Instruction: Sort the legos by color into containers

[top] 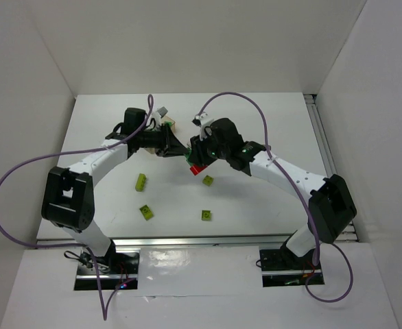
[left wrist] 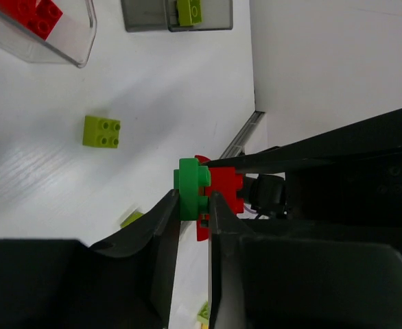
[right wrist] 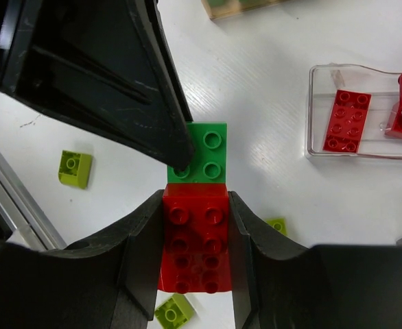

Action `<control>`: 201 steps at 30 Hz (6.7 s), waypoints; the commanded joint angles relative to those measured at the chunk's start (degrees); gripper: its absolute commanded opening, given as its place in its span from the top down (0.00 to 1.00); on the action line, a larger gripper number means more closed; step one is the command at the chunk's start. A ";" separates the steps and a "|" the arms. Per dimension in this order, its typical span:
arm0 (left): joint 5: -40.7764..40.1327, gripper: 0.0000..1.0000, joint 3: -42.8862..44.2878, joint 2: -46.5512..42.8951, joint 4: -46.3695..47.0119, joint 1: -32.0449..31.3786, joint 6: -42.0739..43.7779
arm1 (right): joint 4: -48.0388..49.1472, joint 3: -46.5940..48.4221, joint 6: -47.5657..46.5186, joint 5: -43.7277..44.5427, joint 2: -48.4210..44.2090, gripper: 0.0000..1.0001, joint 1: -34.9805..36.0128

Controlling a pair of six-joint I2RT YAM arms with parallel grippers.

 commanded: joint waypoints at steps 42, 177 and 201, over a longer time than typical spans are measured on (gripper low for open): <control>-21.64 1.00 3.48 -0.85 -15.76 4.40 10.01 | 0.12 16.19 9.87 25.26 15.91 0.78 -3.48; -7.30 1.00 12.62 10.14 -22.52 9.41 25.04 | -2.86 11.35 4.60 19.72 11.79 0.53 6.89; -17.25 1.00 16.22 2.84 -26.92 9.41 23.99 | -10.68 27.98 6.45 28.51 27.98 0.02 -4.28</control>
